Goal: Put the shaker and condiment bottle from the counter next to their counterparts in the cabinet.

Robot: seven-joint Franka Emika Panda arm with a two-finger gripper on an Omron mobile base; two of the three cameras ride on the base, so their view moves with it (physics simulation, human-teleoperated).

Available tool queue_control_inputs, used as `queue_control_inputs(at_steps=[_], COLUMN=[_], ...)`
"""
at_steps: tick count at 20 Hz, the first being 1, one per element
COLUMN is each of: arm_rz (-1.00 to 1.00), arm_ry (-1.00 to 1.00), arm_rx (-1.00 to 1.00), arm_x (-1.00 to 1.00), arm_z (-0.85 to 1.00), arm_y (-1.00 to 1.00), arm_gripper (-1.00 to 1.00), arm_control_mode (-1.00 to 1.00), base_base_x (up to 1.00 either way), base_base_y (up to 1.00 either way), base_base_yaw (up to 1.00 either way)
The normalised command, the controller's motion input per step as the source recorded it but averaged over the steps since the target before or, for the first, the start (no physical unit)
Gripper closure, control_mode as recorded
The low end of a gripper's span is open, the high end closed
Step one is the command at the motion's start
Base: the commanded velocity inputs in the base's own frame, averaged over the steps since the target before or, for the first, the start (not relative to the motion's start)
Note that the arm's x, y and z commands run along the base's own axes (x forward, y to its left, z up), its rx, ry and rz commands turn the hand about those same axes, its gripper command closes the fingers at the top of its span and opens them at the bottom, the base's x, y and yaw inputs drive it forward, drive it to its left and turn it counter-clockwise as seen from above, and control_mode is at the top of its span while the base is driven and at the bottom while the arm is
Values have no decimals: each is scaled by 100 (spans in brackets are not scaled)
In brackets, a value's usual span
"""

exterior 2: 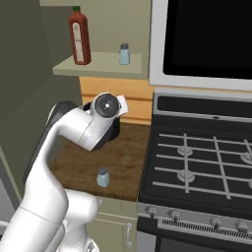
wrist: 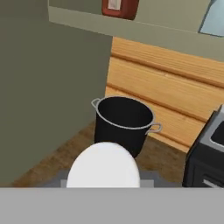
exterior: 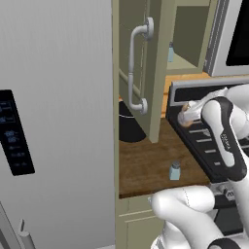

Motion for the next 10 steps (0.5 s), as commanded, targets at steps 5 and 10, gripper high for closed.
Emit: queue_control_inputs(at_steps=[5, 10], arm_rz=[20, 16], arm_ry=[7, 16], arm_rx=[-4, -8], arm_x=[-23, -14], arm_z=[50, 46], arm_y=[15, 16], arm_gripper=[100, 100], arm_control_mode=[-100, -100], base_base_x=[0, 0], base_base_y=[0, 0], base_base_yaw=[0, 0])
